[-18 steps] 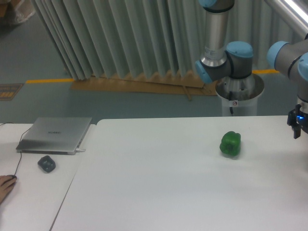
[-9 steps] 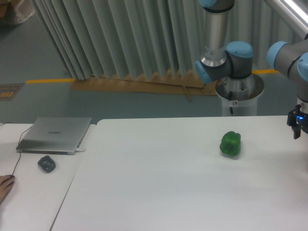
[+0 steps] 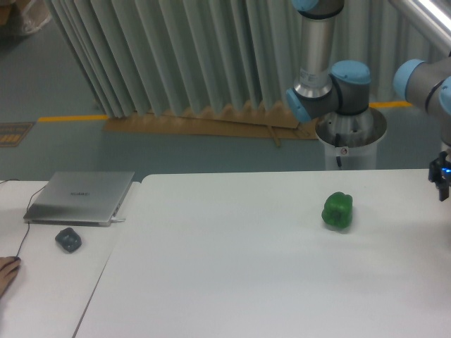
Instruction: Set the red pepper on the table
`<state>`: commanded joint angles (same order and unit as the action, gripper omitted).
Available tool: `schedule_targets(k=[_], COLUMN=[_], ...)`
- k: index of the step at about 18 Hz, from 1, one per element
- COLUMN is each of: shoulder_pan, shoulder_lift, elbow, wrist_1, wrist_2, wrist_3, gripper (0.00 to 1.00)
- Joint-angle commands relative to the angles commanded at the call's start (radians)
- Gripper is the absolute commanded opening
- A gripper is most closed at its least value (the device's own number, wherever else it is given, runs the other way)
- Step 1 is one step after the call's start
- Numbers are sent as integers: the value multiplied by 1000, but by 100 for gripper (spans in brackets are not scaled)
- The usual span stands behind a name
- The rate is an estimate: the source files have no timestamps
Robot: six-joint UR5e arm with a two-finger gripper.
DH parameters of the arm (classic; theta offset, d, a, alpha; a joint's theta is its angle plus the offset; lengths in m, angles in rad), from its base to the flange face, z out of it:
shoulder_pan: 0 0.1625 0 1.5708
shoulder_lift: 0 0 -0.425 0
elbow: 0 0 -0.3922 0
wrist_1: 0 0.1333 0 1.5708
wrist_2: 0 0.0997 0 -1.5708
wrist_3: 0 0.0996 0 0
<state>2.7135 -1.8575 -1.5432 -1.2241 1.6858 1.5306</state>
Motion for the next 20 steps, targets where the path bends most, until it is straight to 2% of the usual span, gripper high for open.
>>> schedule_targets(k=[2, 4, 6, 10, 11, 12, 14, 16, 17, 18, 20], shoulder_pan=[44, 98, 121, 117, 118, 124, 175, 219, 227, 230, 249], shoulder_lift=[-6, -6, -9, -8, -9, -6, -5, -14, -35, -54, -60], elbow=[2, -8, -8, -15, -15, -15, -24, -37, -25, 0, 5], wrist_1=[-3, -3, -3, -5, -6, -8, -17, 20, 58, 81, 81], wrist_2=[40, 107, 124, 271, 266, 241, 133, 1, -17, -21, -29], wrist_3=[78, 378, 569, 643, 607, 491, 129, -309, -519, -663, -730], gripper=[100, 100, 100, 100, 100, 100, 100, 100, 100, 100, 100])
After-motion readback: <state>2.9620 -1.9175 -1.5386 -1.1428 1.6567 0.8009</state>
